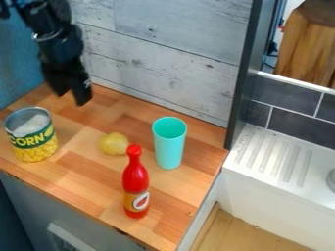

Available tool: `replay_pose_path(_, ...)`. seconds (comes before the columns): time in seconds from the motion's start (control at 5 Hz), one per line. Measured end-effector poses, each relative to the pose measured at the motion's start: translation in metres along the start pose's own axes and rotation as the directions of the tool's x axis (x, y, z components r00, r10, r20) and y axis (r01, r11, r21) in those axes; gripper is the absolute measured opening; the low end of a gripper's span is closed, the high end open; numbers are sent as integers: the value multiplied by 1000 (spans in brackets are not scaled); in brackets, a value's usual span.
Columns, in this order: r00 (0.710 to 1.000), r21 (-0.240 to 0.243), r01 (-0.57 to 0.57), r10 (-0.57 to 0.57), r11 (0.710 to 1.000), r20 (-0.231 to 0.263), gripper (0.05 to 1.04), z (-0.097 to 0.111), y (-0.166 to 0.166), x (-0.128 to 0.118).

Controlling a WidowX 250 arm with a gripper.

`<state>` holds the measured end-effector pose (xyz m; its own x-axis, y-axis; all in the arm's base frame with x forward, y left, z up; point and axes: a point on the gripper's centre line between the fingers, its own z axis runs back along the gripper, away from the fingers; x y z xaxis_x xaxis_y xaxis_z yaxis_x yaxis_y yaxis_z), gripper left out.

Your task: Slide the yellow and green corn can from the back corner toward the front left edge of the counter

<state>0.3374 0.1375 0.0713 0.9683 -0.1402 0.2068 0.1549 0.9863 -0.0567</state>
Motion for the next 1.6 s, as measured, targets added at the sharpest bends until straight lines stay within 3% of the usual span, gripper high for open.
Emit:
replay_pose_path(0.2,996,-18,79,-79,997,39,1001,8,-20,7)
replay_pose_path(0.6,977,-114,185,-195,976,-86,1000,13,-50,-15)
replay_pose_path(0.8,968,-102,228,-237,968,-85,1001,24,-66,-27)
replay_pose_path(1.0,946,-93,317,-322,944,-47,1000,37,-92,-30)
replay_pose_path(1.2,902,-78,432,-431,899,28,1001,60,-126,-31)
replay_pose_path(1.4,861,-29,508,-506,861,40,1000,75,-152,-33)
replay_pose_path(1.6,852,-1,524,-524,852,6,1001,73,-166,-29)
